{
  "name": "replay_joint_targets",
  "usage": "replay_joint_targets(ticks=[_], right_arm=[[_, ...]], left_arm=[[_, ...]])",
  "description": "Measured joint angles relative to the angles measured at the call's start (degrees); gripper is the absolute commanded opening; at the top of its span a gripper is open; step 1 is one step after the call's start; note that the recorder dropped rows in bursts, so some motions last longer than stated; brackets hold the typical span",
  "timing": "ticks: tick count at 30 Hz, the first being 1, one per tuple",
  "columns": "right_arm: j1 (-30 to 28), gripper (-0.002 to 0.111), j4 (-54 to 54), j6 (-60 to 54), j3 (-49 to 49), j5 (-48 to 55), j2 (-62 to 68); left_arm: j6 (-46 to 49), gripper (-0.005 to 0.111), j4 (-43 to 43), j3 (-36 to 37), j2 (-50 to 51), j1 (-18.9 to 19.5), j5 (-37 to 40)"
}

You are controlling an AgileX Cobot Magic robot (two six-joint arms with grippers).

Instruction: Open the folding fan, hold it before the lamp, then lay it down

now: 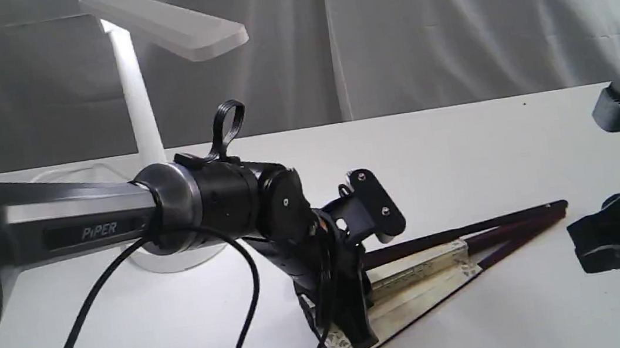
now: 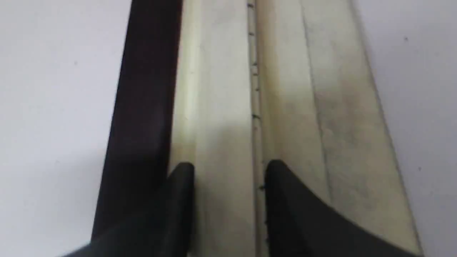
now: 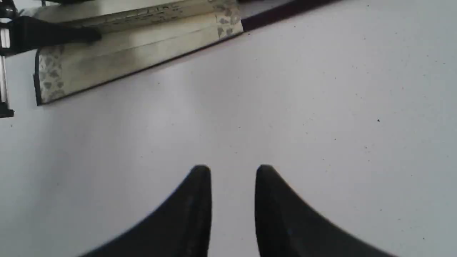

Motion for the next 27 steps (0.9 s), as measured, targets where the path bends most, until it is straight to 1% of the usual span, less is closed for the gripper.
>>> replay_joint_targets(ticks=[4,7,10,12,13,16,20,23,27], right_arm=[[0.0,0.022,0.0,-4.2,0.0,1.2,0.0],[0.0,0.022,0.0,-7.6,0.0,1.2,0.0],[0.0,0.023,2.2,-8.4,0.0,1.8,0.9],[0.0,0.024,4.9,-8.7,0.0,2.6,2.7],[0.0,0.026,5.7,-9.0,-0.1,2.7,4.0],[0.0,0.032,6.4,-9.3,-2.1,5.4,8.5],[0.0,0.036,7.9,-9.4,-8.1,9.3,14.1],[0.0,0.036,8.9,-9.4,-13.2,10.0,17.4],[0.0,0.036,9.2,-8.2,-19.6,12.1,21.5]], left_arm=[[10.5,0.024,0.0,0.0,0.0,-0.1,0.1],[14.6,0.024,0.0,-0.1,0.0,-0.1,0.2],[18.3,0.024,1.6,-0.3,0.0,-0.1,0.2],[19.9,0.028,3.2,-0.3,-0.1,-0.1,-0.4],[20.2,0.030,3.8,-0.3,-0.1,-0.1,-0.7],[20.9,0.042,5.2,-0.3,-0.2,-0.1,-1.7],[21.2,0.054,6.0,-0.2,-0.3,-0.1,-3.0],[19.1,0.058,6.5,-0.2,-0.5,-0.1,-3.6],[13.0,0.058,6.6,0.0,-1.0,-0.1,-3.4]])
